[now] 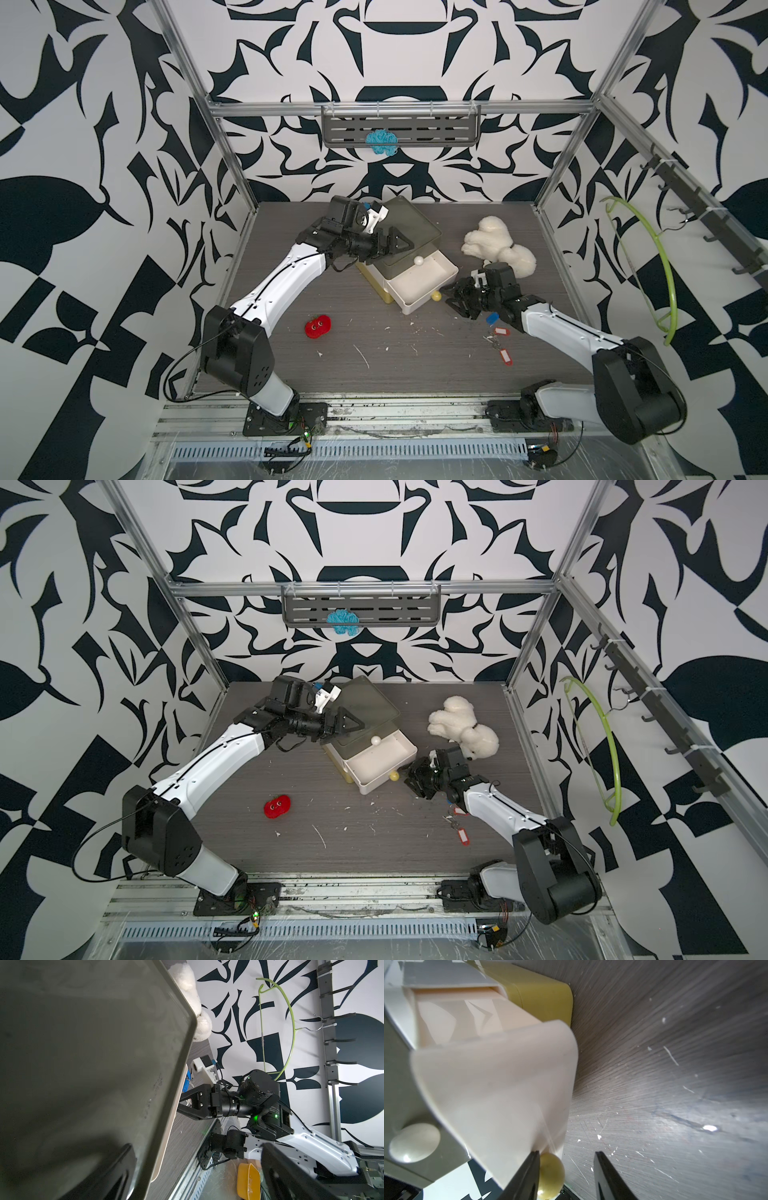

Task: Take the keys out of the drawer
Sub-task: Close the drawer in the storage box.

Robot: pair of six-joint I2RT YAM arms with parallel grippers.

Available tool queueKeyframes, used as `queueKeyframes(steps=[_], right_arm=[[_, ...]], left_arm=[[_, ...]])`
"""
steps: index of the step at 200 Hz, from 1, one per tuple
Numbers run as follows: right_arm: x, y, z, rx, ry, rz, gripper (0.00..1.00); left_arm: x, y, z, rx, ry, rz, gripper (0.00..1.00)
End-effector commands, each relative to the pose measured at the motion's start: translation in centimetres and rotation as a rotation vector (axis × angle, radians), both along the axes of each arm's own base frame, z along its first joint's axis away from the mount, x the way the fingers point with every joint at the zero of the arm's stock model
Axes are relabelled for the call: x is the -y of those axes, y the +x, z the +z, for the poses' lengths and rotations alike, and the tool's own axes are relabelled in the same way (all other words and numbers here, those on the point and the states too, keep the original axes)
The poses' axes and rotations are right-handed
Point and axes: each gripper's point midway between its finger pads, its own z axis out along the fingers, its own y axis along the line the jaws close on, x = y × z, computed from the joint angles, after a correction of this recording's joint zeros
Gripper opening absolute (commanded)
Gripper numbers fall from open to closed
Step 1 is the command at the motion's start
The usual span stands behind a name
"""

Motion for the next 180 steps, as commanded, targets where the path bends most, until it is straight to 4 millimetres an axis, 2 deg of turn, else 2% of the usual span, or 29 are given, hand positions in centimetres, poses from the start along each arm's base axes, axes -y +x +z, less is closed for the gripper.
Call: queueKeyframes(steps=[1,180], right_arm=[[-1.1,2.1,2.3,0.101,0.012,0.013,0.48],[-3.8,6.5,1.3,0.107,0.006,0.049,0.51]], left_arm=[[-0.4,-0.5,-1.3,-0.033,0.021,-0.008,0.99],[-0.7,-1.0,-1.1,-0.028,0.024,-0.011,0.99]])
